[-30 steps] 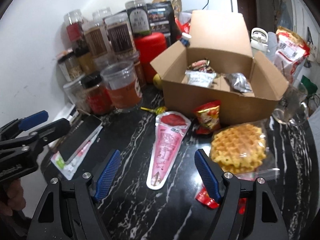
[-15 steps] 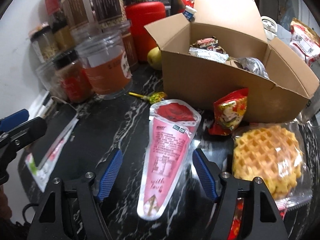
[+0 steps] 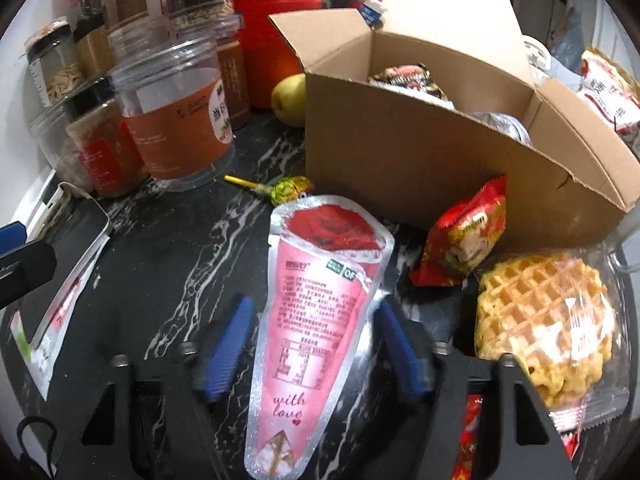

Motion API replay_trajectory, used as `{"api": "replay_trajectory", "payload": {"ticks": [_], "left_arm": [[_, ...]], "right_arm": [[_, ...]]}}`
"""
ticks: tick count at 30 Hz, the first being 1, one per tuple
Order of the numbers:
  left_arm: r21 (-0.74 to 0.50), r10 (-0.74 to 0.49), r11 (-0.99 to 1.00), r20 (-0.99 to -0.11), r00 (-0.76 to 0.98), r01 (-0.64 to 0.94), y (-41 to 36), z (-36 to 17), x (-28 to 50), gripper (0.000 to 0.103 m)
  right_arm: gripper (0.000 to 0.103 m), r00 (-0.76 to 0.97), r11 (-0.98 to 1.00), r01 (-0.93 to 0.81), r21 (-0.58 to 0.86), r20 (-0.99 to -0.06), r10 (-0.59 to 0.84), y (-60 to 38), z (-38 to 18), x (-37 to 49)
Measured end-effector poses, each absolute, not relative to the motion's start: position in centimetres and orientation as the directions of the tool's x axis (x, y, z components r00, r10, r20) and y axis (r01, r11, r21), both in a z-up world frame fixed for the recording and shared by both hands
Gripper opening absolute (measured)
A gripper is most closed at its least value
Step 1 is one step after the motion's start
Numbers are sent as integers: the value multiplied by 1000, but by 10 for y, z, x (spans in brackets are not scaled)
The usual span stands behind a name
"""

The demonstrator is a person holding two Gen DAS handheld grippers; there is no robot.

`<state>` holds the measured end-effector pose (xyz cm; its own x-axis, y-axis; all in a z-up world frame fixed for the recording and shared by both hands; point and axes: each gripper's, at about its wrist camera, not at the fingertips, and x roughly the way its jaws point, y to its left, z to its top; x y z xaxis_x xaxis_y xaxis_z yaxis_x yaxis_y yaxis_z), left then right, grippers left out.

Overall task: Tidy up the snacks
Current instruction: 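Grasp the pink rose-printed pouch with the right gripper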

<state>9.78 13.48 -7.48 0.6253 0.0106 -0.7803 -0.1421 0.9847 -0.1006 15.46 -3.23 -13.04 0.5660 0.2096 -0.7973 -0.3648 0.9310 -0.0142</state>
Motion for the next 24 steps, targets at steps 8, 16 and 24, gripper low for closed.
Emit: {"api": "replay_trajectory", "payload": {"ticks": [8,16,24], "left_arm": [[-92,21,985,-768,640,-143,132,-68,92,80],[-119,2,983,-754,657,-139,125,-59,86,80],[-142,-59,987,-747,662,-72,94,-55,82,80]], "right_arm": [[24,555,915,-402,38,-784,277,-35,-126,151],[24,551,884,-444,148,-733,400,-55,-96,124],[24,614,899,-398,183,-675,409,-109,-58,98]]}}
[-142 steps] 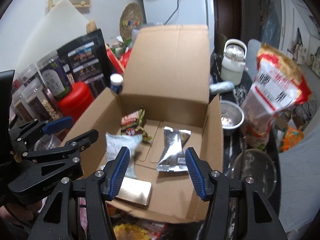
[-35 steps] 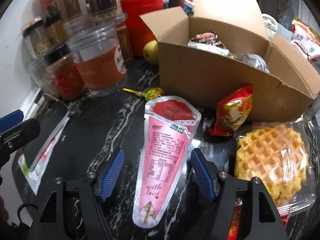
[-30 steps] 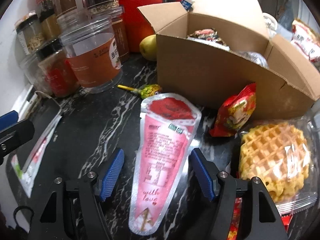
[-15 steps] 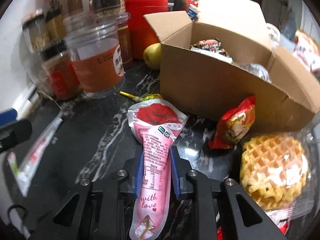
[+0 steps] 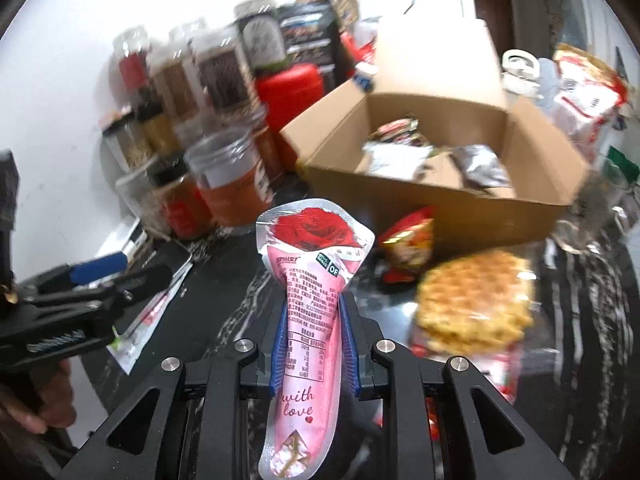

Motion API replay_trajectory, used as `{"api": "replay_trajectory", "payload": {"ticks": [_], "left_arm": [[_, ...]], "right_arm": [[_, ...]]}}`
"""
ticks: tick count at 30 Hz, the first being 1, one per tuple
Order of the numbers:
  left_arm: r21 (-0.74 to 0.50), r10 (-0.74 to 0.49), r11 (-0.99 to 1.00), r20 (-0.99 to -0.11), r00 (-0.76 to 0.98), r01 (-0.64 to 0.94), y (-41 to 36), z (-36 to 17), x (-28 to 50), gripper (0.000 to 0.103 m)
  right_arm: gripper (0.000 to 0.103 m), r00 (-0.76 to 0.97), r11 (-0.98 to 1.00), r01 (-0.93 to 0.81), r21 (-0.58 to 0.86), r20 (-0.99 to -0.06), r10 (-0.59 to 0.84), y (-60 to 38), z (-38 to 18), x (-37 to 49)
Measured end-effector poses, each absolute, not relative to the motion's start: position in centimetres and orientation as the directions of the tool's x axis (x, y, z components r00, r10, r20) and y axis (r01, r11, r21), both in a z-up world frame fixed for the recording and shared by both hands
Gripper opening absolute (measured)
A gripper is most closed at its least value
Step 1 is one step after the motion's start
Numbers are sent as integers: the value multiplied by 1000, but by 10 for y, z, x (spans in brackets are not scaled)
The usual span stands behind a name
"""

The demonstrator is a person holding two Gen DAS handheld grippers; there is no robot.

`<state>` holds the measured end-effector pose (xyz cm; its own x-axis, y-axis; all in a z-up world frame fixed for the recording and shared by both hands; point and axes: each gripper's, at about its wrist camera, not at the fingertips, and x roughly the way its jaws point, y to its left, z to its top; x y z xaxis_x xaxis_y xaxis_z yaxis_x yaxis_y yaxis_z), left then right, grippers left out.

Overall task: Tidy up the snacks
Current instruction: 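Grasp the pink rose-printed pouch with the right gripper, then grasp the wrapped waffle with the left gripper while the right gripper holds the pink pouch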

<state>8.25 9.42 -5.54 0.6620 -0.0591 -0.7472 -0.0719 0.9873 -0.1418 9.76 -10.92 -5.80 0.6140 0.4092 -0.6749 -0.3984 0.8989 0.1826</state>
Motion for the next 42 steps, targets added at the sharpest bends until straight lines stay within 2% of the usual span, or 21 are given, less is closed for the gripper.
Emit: {"api": "replay_trajectory", "payload": {"ticks": [14,25,35,42], "left_arm": [[-203,-226,973,-754,616,108,9,-58,94,80],[-252,-342,939,-744,574,232,-48,-53,107,80],[-263,-377,923,-765,522,282,-89,-53,148,80],[-272,-334,941,-835,438,200,-102,-79,186,80]], "right_arm": [[24,710,963,-194,187,-651,269,-208,-44,76],[24,730,970,-104,219,-646,224,-256,-48,67],[24,724,972,-60,229,-660,200,-279,-55,77],[24,713,973,-52,223,-674,193,-285,-60,92]]}}
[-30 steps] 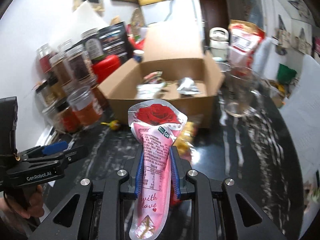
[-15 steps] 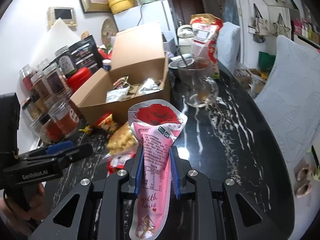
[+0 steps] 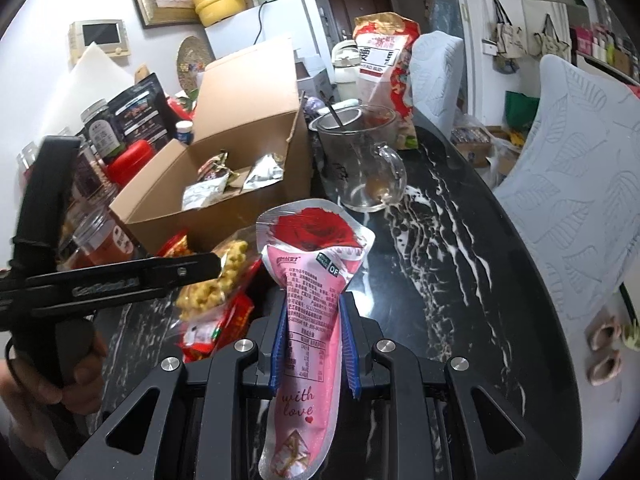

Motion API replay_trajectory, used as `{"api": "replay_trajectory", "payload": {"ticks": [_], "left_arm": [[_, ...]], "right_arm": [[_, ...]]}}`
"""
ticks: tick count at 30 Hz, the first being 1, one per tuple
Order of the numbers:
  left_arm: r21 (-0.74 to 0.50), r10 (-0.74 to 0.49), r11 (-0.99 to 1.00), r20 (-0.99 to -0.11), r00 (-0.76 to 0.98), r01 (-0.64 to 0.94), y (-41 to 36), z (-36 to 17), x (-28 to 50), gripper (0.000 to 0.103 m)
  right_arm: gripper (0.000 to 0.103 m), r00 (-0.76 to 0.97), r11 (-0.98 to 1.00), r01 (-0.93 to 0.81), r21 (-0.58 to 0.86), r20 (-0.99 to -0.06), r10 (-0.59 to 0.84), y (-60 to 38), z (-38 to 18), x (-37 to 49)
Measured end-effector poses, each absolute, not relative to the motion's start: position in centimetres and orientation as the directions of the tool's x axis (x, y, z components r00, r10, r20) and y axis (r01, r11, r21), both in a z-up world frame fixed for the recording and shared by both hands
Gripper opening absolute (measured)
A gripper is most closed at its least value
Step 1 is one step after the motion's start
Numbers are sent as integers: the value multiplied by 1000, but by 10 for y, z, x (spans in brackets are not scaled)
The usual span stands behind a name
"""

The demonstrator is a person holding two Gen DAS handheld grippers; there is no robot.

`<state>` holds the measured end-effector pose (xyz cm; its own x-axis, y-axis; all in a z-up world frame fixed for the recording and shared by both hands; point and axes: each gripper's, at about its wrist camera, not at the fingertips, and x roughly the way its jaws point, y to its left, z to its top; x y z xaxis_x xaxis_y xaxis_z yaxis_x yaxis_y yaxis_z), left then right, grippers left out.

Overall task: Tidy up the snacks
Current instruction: 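Grasp the wrapped waffle with the left gripper while the right gripper holds the pink pouch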

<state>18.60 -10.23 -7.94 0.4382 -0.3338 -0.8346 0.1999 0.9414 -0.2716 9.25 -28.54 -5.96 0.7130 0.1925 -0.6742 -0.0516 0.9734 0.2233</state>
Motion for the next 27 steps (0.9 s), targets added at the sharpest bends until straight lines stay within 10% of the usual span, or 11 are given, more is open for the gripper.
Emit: {"api": "replay_trajectory", "payload": {"ticks": [12,27], "left_arm": [[-302,-330,944,-879,345,134,-90,-125,207,96],[-393,-424,905,-818,389,161,-65,-111,192,81]], "right_arm": [[24,672,969,-77,235,-706,225,-283,-72,116],[24,659,966,-97,241,-711,244,-273,-73,118]]}}
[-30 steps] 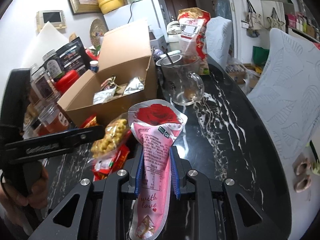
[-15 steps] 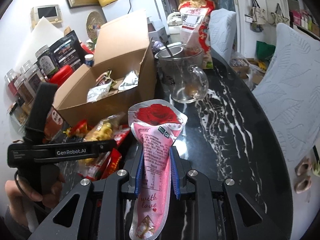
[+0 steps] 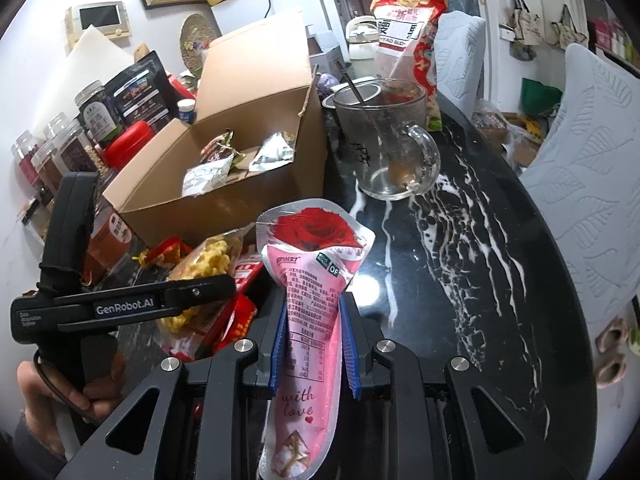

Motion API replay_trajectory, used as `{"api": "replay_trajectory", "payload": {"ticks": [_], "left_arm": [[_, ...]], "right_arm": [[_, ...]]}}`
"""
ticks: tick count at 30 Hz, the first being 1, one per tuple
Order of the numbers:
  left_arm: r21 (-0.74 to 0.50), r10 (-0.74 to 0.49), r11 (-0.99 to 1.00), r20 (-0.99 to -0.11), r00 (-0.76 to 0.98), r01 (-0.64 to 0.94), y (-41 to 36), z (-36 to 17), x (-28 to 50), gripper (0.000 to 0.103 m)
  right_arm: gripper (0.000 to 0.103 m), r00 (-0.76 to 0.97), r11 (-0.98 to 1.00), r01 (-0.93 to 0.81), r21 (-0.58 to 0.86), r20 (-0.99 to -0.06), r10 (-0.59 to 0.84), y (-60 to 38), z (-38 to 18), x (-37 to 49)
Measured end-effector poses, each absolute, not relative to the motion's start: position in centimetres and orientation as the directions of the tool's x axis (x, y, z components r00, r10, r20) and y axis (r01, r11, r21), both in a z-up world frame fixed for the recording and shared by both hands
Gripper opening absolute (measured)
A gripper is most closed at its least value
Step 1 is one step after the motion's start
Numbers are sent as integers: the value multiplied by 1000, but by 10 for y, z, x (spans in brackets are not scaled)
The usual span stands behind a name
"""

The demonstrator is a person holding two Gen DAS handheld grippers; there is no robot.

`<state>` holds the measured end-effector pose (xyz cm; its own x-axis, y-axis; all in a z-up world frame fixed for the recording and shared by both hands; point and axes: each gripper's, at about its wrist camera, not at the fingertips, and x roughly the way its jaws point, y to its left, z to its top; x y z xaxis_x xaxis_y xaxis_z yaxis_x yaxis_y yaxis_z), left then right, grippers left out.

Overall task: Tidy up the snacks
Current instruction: 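Grasp the wrapped waffle with the left gripper while the right gripper holds the pink pouch, then carry the waffle and pink pouch with both grippers over the cardboard box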

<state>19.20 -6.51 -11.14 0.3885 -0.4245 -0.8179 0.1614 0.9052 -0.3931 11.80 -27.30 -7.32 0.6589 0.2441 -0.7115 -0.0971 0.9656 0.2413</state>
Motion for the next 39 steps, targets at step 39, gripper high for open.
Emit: {"api": "replay_trajectory", "payload": {"ticks": [39], "left_arm": [[-207,-238,968,-585,776,141,8,26,122,81]], "right_arm": [[24,735,917,-322,236,-548,399,-204,-10,97]]}}
